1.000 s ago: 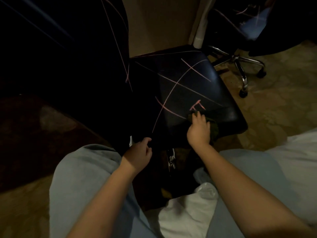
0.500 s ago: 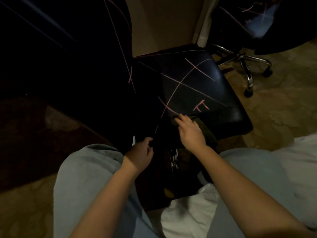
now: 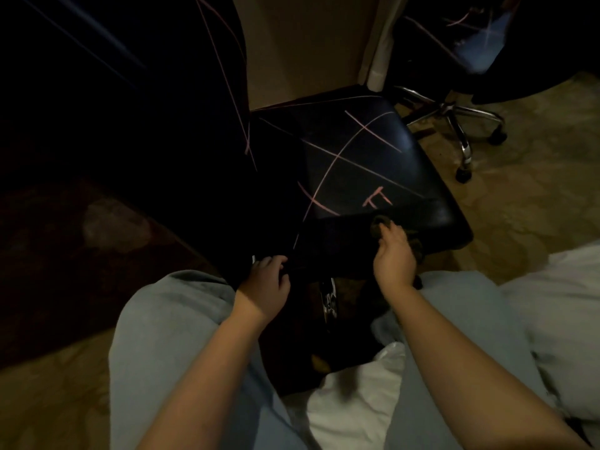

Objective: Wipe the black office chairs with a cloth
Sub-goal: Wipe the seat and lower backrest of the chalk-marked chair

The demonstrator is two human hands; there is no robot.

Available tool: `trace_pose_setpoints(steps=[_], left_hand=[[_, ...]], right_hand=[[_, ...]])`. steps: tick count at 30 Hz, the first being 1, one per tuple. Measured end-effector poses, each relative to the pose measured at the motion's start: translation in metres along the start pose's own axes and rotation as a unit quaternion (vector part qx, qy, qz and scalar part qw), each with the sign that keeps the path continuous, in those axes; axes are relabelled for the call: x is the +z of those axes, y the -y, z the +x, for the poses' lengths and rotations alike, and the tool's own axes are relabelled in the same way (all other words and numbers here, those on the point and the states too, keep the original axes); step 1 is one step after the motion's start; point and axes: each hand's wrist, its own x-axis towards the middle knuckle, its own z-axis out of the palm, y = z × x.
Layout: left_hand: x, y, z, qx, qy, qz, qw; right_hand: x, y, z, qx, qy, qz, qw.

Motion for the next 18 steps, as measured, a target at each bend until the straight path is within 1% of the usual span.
trace_pose_setpoints(steps=[2, 3, 5, 6, 8, 10, 12, 15, 18], left_hand=[[-0.002, 0.0, -0.003, -0.009, 0.009, 0.014, 1.0], [-0.003, 0.0, -0.005, -0.014, 0.012, 0.02, 1.0], [-0.005, 0.002, -0.007, -0.026, 0.016, 0.026, 0.999], [-0.005, 0.002, -0.007, -0.032, 0.017, 0.028, 0.999], [-0.004, 0.002, -0.007, -0.044, 0.023, 0.034, 0.998], [-0.002, 0.001, -0.007, -0.051, 0.028, 0.045, 0.997], [0.002, 0.001, -0.008, -0.061, 0.045, 0.044, 0.996], [0.004, 0.004, -0.01, -0.075, 0.062, 0.028, 0.995], [0.004, 0.004, -0.011, -0.083, 0.052, 0.029, 0.995]], right_hand=[[0.016, 0.021, -0.014, -0.076, 0.026, -0.012, 0.997], [0.022, 0.032, -0.021, -0.12, 0.054, -0.005, 0.991], [0.032, 0.047, -0.037, -0.219, 0.114, -0.009, 0.969], [0.034, 0.05, -0.043, -0.26, 0.131, -0.017, 0.957], [0.033, 0.046, -0.049, -0.304, 0.148, -0.022, 0.941], [0.026, 0.034, -0.05, -0.316, 0.167, -0.014, 0.934], [0.018, 0.018, -0.046, -0.3, 0.167, 0.005, 0.939], [0.004, -0.007, -0.037, -0.215, 0.116, 0.03, 0.969], [-0.007, -0.023, -0.034, -0.143, 0.056, 0.037, 0.987]])
